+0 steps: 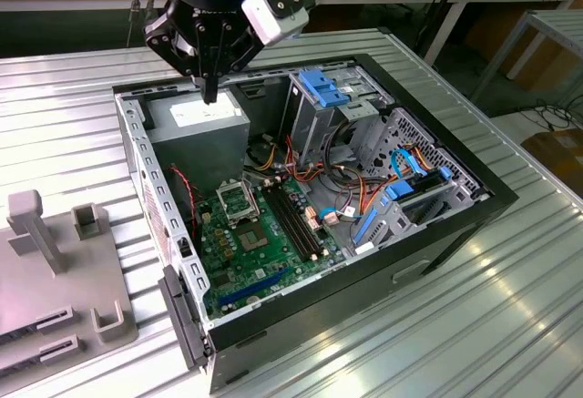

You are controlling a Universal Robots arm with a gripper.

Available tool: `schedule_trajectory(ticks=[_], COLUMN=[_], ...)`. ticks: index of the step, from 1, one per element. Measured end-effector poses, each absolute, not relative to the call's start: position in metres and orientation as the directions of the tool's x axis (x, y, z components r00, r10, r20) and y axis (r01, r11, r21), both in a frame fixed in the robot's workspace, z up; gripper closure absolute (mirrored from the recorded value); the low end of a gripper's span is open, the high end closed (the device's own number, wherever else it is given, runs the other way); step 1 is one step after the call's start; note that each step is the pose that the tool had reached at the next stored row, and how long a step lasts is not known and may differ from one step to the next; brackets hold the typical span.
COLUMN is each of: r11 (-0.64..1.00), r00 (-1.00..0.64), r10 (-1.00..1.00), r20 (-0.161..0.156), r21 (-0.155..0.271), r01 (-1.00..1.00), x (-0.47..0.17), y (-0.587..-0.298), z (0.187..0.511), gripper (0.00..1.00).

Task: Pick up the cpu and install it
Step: 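Reach for the cpu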

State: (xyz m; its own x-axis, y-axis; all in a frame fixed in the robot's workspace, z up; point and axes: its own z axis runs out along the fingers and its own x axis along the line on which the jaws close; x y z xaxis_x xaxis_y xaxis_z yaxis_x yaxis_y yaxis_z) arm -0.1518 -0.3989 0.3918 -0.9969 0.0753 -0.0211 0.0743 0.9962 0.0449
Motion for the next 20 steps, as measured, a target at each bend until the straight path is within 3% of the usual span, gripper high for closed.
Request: schedule_trajectory(ticks=[20], r11=[0.996], r00=[-0.997], r10=[0.075], r20=[-0.021], r21=[0.045], r01=[0.074], x=[-0.173], y=[-0.399], z=[0.392], gripper=[0.89])
